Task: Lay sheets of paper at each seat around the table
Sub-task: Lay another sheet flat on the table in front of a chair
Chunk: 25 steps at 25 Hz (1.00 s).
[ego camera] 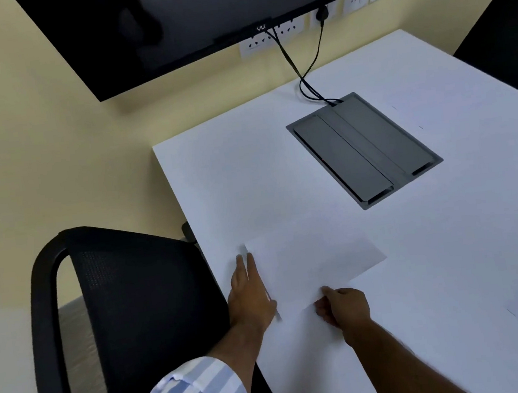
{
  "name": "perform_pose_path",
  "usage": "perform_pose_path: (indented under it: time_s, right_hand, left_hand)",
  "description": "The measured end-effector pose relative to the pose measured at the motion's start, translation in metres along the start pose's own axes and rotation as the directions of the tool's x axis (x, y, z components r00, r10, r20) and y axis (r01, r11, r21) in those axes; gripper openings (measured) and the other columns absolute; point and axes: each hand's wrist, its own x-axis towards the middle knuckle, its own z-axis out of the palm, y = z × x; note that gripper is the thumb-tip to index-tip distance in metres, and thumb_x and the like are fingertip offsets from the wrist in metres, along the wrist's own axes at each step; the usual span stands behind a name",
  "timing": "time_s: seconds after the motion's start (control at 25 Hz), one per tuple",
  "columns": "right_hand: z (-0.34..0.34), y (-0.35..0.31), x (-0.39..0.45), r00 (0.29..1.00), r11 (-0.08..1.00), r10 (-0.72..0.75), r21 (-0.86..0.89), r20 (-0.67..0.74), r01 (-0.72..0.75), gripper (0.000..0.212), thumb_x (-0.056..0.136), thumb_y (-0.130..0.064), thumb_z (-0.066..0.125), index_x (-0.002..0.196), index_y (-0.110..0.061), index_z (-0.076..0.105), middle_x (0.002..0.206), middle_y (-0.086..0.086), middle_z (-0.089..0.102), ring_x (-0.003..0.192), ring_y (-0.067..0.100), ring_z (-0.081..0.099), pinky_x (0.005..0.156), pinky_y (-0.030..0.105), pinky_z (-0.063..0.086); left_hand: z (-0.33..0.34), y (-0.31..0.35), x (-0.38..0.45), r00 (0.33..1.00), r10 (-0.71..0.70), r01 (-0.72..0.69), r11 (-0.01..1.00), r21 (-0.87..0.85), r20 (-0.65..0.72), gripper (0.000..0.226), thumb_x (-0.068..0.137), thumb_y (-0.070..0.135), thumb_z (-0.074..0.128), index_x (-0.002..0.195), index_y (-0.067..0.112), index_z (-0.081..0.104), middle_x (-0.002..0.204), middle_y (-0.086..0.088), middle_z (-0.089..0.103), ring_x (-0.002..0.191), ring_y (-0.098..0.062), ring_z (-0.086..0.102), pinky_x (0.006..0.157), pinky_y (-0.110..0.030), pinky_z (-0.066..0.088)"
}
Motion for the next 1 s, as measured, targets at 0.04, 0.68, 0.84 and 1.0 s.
perform_pose_path:
  time_s: [0.04,0.68,0.84,1.0]
  right_hand:
    - [-0.004,0.001,0.001,0.999,0.999,-0.020,-0.048,0.031,0.022,0.037,0.096,-0.028,0.071,0.072,0.001,0.074,0.065,0.012,0.077,0.053,0.022,0.070,0.063,0.035,0.061]
    - [0.000,-0.016,0.012,0.837,0.381,-0.539,-0.859,0.093,0.341,0.063,0.088,-0.054,0.070,0.143,-0.028,0.052,0.157,0.003,0.040,0.145,0.031,0.039,0.103,0.050,0.050]
    - [0.001,-0.016,0.015,0.831,0.407,-0.554,-0.853,0.053,0.326,0.066,0.086,-0.055,0.072,0.142,-0.025,0.053,0.157,0.004,0.041,0.143,0.031,0.040,0.102,0.052,0.049]
    - [0.001,-0.009,0.015,0.821,0.455,-0.570,-0.823,0.023,0.339,0.067,0.085,-0.051,0.077,0.139,-0.017,0.058,0.153,0.010,0.046,0.139,0.033,0.046,0.101,0.050,0.053]
  left_hand:
    - [0.001,-0.002,0.001,1.000,0.000,0.001,0.999,0.032,-0.021,0.129,0.082,0.031,0.087,0.166,0.022,-0.010,0.177,0.000,-0.013,0.163,-0.023,0.006,0.126,-0.043,0.034]
    - [0.010,-0.027,0.011,0.978,0.194,-0.205,0.964,0.170,0.080,0.090,0.093,0.054,0.068,0.166,0.028,0.022,0.177,0.007,0.002,0.164,-0.017,0.001,0.132,-0.045,0.014]
    - [0.016,-0.025,0.008,0.976,0.218,-0.219,0.964,0.151,0.023,0.076,0.095,0.049,0.068,0.161,0.028,0.036,0.174,0.005,0.018,0.163,-0.019,0.007,0.131,-0.045,0.017]
    - [0.018,-0.022,0.005,0.978,0.206,-0.207,0.969,0.137,0.021,0.068,0.094,0.044,0.071,0.155,0.029,0.044,0.170,0.005,0.025,0.162,-0.020,0.010,0.129,-0.046,0.020]
